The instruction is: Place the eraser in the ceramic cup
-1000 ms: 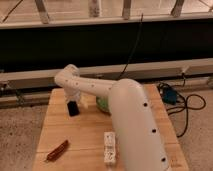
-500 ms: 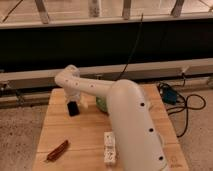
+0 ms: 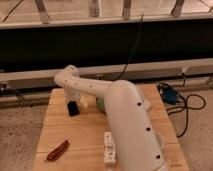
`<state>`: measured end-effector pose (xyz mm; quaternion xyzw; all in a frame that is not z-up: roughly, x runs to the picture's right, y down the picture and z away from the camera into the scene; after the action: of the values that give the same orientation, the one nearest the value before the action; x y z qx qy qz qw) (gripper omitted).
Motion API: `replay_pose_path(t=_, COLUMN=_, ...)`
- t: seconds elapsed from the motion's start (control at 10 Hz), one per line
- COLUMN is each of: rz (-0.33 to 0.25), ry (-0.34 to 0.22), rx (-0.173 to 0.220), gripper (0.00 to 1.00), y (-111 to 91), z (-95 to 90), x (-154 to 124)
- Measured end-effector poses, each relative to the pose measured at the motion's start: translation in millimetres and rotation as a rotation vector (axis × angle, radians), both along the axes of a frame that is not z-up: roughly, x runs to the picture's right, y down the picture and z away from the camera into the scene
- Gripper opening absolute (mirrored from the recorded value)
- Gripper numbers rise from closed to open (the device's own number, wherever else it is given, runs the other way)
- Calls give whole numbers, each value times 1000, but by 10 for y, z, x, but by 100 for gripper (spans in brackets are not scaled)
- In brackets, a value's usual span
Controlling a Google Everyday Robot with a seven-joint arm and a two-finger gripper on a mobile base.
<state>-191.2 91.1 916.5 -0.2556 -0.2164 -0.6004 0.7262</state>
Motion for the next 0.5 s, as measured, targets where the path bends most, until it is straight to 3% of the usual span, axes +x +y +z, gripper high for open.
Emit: replay_pose_path(t=0.5, rz=-9, ry=-2, rx=-10, gripper=80, y=7, z=51, x=-22)
